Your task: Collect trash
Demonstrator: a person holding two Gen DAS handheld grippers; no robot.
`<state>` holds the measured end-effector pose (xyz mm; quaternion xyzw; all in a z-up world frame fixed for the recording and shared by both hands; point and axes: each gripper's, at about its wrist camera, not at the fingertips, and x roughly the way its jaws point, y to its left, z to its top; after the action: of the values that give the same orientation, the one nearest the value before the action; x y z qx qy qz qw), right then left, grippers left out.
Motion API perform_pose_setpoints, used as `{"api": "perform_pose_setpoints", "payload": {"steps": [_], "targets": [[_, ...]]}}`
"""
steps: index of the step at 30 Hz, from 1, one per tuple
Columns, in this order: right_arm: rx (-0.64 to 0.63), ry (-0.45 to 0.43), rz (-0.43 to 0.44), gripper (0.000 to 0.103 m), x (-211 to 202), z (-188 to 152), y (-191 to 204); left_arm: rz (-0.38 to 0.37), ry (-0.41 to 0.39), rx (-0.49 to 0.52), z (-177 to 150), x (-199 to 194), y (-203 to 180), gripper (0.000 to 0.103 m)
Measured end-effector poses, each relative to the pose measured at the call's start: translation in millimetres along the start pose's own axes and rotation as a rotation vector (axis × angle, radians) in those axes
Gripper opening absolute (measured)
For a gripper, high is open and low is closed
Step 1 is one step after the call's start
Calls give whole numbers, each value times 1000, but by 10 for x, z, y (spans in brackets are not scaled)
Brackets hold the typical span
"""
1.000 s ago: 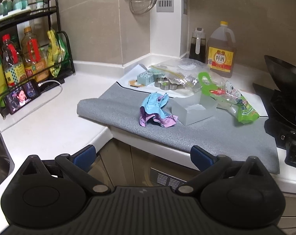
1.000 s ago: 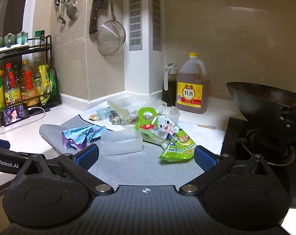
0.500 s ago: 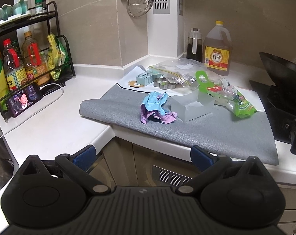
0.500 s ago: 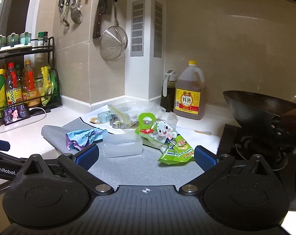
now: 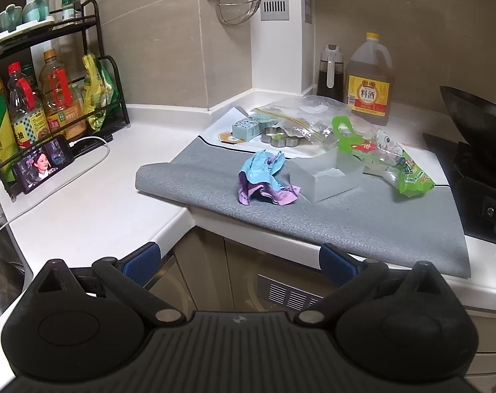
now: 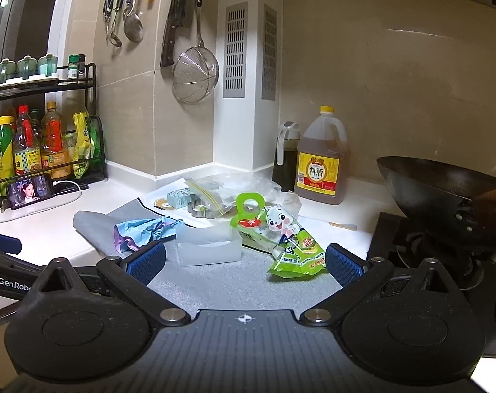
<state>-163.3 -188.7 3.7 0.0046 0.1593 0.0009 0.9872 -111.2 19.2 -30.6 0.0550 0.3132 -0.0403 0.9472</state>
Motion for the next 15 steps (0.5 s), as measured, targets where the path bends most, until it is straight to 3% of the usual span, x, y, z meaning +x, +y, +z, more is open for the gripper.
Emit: {"api": "perform_pose_setpoints", "payload": {"steps": [15], "targets": [[15,-6,3,103,-38,-14,-44,4,-7,3,-11,-75,-12,103]]}}
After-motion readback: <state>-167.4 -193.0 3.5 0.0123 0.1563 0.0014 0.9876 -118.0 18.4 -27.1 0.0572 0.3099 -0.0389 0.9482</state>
